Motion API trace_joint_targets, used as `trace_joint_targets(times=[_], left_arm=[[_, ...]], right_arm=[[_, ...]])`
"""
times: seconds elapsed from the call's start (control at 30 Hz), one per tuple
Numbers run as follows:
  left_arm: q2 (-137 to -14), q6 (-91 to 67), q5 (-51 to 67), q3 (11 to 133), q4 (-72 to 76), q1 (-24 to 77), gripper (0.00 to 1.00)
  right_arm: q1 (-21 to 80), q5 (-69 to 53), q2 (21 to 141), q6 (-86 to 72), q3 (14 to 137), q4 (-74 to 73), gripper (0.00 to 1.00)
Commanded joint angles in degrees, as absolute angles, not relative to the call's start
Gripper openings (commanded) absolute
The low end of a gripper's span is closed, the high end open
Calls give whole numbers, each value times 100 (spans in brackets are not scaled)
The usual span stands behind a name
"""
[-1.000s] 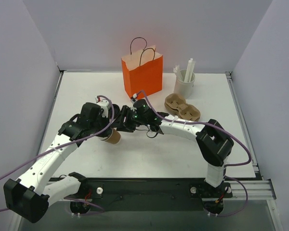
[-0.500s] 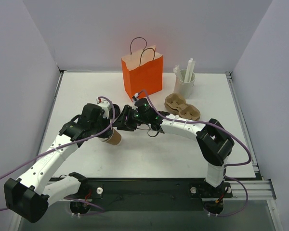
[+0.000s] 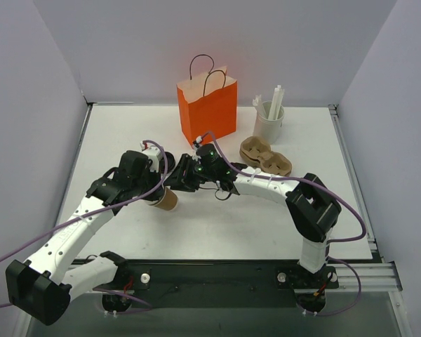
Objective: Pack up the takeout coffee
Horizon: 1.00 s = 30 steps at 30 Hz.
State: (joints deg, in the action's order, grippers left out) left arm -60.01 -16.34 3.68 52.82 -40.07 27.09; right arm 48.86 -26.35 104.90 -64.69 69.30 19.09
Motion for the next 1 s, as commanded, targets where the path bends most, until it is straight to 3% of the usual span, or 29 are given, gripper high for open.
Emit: trace_joint_targets(times=[0.0,0.63,0.97], left_arm=[[-5862,-1696,413,5309,-3700,2742,0],[-5748,-1802,167,5326,-3638,2742,0],[-5810,-1688,70,5554,-4025,2742,0]], right_arm=[[4948,-2531,10476,-6583,6838,2092,37],[5010,-2470,10635,-6601,6645,2084,29],[4878,-2645,10512,-6495,6715,2048,31]])
